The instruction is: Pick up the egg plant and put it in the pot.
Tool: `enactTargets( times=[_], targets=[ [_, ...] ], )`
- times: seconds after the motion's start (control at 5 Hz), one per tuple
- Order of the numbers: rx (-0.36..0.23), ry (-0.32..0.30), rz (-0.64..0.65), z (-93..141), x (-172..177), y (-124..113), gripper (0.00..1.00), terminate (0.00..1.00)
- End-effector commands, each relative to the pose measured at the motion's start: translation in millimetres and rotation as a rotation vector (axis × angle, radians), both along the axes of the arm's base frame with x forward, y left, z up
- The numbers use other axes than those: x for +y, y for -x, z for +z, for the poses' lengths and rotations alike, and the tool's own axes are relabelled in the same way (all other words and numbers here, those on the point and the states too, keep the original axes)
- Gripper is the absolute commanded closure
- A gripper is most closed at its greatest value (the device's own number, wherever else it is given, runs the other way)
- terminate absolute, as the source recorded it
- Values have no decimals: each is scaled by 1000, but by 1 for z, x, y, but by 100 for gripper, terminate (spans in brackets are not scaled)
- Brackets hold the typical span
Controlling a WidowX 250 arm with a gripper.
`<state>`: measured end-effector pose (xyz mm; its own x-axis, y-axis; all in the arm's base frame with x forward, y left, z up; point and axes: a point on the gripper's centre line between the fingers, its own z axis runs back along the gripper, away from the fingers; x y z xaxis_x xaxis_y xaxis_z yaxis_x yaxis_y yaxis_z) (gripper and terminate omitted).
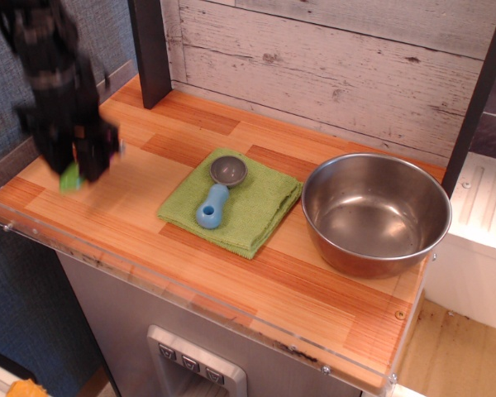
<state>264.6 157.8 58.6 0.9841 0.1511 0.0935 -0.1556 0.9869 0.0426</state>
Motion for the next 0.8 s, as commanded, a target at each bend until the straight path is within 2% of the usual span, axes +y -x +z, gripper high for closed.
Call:
enactTargets(
  times=[0.0, 0.2, 0.4, 0.6],
  targets=[
    [-84, 71, -118, 52, -69, -34, 100, 0],
    [-57, 122, -239, 47, -120, -49, 100, 0],
    [-23, 104, -357, 34, -172, -57, 100, 0],
    [-23, 78, -465, 30, -222, -60, 100, 0]
  ],
)
